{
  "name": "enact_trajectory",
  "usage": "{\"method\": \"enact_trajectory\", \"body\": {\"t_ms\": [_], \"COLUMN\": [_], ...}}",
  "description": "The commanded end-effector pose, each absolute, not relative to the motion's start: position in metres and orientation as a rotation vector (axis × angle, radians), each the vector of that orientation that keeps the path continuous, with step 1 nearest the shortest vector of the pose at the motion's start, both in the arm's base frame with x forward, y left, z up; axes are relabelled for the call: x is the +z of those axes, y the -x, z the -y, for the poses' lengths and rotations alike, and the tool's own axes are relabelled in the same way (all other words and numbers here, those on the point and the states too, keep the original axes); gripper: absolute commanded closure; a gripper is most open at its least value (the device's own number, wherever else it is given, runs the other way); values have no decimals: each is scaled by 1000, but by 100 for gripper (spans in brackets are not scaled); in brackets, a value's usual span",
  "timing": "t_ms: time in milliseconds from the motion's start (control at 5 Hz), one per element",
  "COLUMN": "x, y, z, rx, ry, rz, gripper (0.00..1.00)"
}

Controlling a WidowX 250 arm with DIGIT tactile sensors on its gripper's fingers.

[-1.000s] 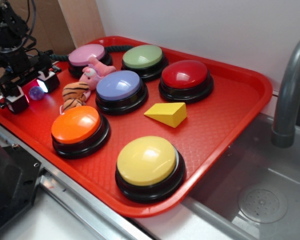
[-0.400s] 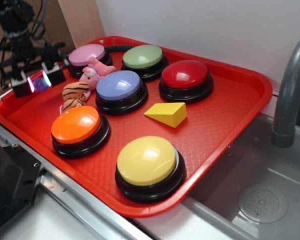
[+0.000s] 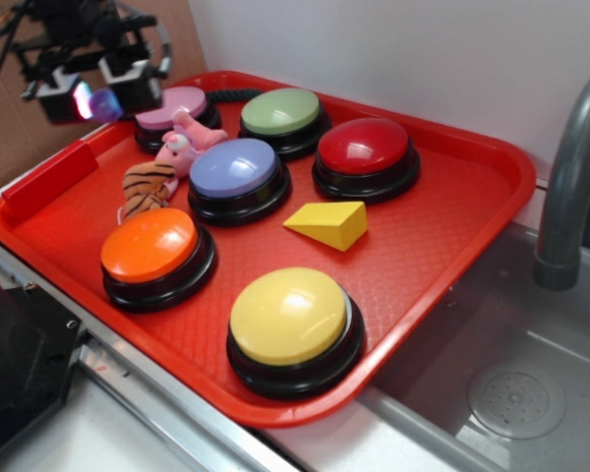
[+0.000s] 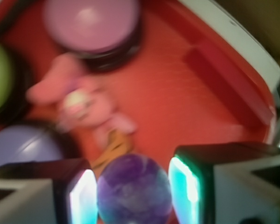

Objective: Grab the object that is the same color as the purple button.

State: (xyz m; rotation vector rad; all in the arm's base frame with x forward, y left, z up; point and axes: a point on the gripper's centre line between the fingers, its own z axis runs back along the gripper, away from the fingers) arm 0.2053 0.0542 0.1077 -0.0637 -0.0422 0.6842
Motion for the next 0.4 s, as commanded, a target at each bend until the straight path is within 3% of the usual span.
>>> {"method": "enact_trajectory", "body": {"t_ms": [0,200], "x": [132,127], "y": [-207,-204], "z": [9,20], "rx": [171,-78], "ry": [116,80], "rz": [46,2], "gripper": [100,100]}}
